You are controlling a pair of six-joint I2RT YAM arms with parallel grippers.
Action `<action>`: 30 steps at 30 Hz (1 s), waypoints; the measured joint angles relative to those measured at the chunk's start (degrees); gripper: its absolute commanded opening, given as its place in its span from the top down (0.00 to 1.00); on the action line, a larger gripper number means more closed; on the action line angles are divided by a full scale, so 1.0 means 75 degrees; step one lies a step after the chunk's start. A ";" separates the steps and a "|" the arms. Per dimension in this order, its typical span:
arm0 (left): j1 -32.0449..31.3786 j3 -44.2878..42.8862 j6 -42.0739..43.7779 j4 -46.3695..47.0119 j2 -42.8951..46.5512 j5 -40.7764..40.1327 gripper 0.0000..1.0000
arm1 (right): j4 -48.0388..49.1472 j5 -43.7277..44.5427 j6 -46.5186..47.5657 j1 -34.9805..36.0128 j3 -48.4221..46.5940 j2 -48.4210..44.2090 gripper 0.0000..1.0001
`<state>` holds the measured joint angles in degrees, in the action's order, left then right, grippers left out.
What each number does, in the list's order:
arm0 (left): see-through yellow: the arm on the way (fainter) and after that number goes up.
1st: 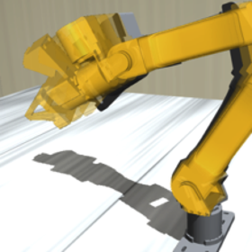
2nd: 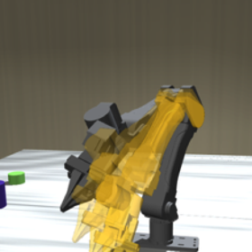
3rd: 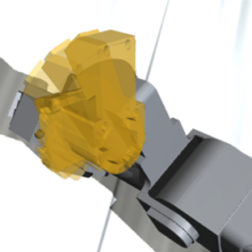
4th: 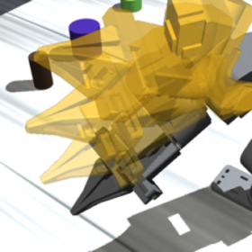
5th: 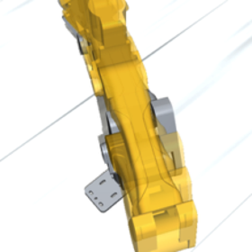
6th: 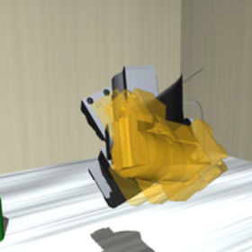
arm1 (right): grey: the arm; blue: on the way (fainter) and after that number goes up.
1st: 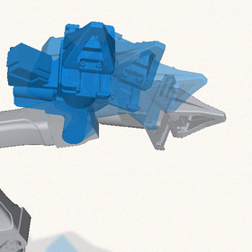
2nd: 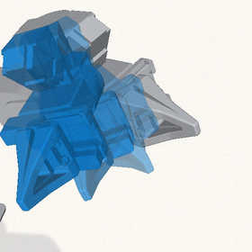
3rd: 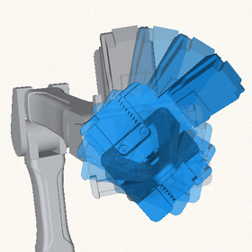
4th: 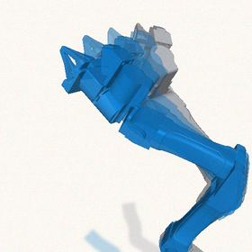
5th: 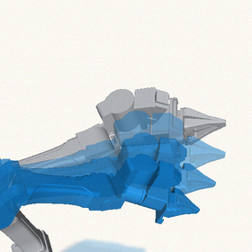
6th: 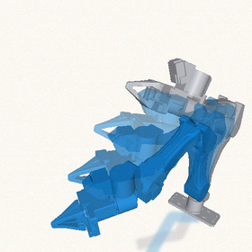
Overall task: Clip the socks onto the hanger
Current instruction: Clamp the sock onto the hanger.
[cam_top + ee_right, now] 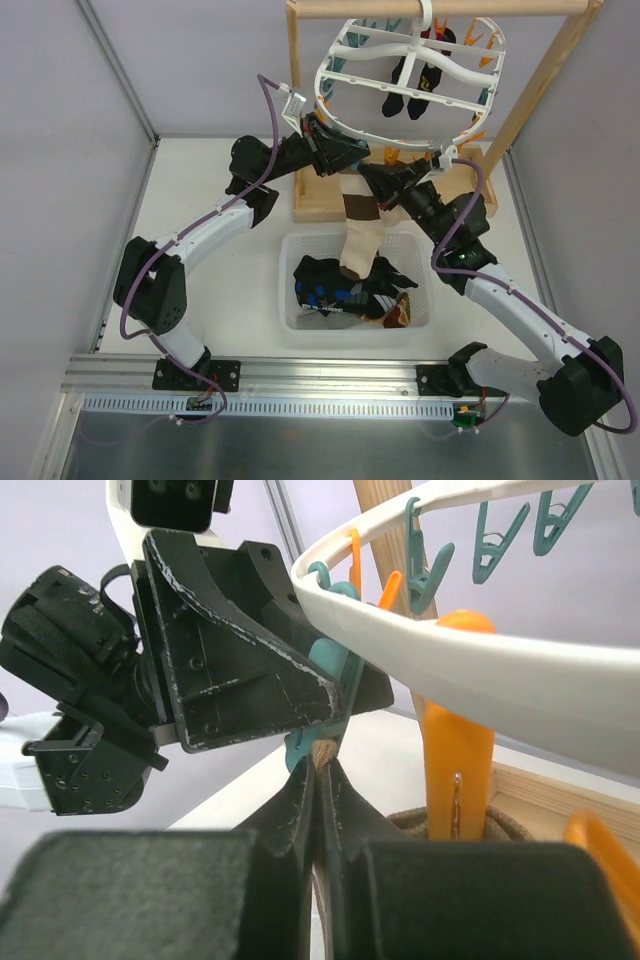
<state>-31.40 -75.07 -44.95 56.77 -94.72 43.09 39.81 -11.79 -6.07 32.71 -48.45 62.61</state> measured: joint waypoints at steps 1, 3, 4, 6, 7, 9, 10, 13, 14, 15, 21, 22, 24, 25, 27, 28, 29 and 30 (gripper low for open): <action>0.0000 0.0000 0.0012 0.0003 -0.0015 0.0003 1.00 | -0.0017 0.0000 -0.0047 -0.0003 -0.0015 -0.0017 0.99; 0.0000 0.0000 0.0035 0.0006 -0.0041 0.0015 1.00 | -0.0029 0.0009 -0.0108 -0.0020 -0.0026 -0.0023 0.99; 0.0000 -0.0003 0.0052 0.0009 -0.0058 0.0020 1.00 | -0.0032 0.0009 -0.0137 -0.0032 -0.0026 -0.0023 0.99; 0.0000 -0.0006 0.0070 0.0017 -0.0087 0.0023 1.00 | -0.0055 0.0032 -0.0192 -0.0052 -0.0026 -0.0023 0.99; 0.0000 -0.0006 0.0076 0.0026 -0.0096 0.0023 1.00 | -0.0061 0.0055 -0.0204 -0.0052 -0.0026 -0.0023 0.99; 0.0000 -0.0015 0.0079 0.0058 -0.0111 0.0029 1.00 | -0.0058 0.0087 -0.0227 -0.0070 -0.0026 -0.0023 0.99; 0.0000 -0.0017 0.0079 0.0073 -0.0114 0.0032 1.00 | -0.0055 0.0105 -0.0239 -0.0079 -0.0026 -0.0023 0.99; 0.0000 -0.0017 0.0079 0.0146 -0.0114 0.0050 1.00 | -0.0038 0.0149 -0.0274 -0.0119 -0.0026 -0.0023 0.99; 0.0000 -0.0017 0.0082 0.0172 -0.0114 0.0052 1.00 | -0.0020 0.0160 -0.0277 -0.0137 -0.0026 -0.0023 0.99; 0.0000 -0.0017 0.0079 0.0184 -0.0114 0.0052 1.00 | -0.0003 0.0172 -0.0280 -0.0154 -0.0026 -0.0023 0.99; 0.0000 -0.0017 0.0079 0.0219 -0.0114 0.0055 1.00 | 0.0064 0.0175 -0.0318 -0.0239 -0.0026 -0.0023 0.99; 0.0000 -0.0017 0.0079 0.0227 -0.0114 0.0058 1.00 | 0.0067 0.0175 -0.0323 -0.0248 -0.0026 -0.0023 0.99; 0.0003 -0.0017 0.0076 0.0256 -0.0117 0.0058 1.00 | 0.0087 0.0175 -0.0335 -0.0251 -0.0026 -0.0023 0.99; 0.0003 -0.0017 0.0076 0.0277 -0.0122 0.0058 1.00 | 0.0096 0.0175 -0.0338 -0.0251 -0.0026 -0.0023 0.99; 0.0015 -0.0017 0.0073 0.0332 -0.0134 0.0070 1.00 | 0.0119 0.0175 -0.0364 -0.0251 -0.0026 -0.0023 0.99; 0.0038 -0.0017 0.0073 0.0347 -0.0146 0.0085 1.00 | 0.0137 0.0172 -0.0385 -0.0251 -0.0026 -0.0023 0.99; 0.0052 -0.0017 0.0070 0.0367 -0.0160 0.0108 1.00 | 0.0154 0.0175 -0.0399 -0.0251 -0.0026 -0.0023 0.99; 0.0067 -0.0017 0.0067 0.0393 -0.0187 0.0128 1.00 | 0.0181 0.0172 -0.0420 -0.0251 -0.0026 -0.0023 0.99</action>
<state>-30.89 -75.20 -44.45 59.72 -96.12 44.05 41.17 -10.50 -9.21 30.83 -48.64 62.43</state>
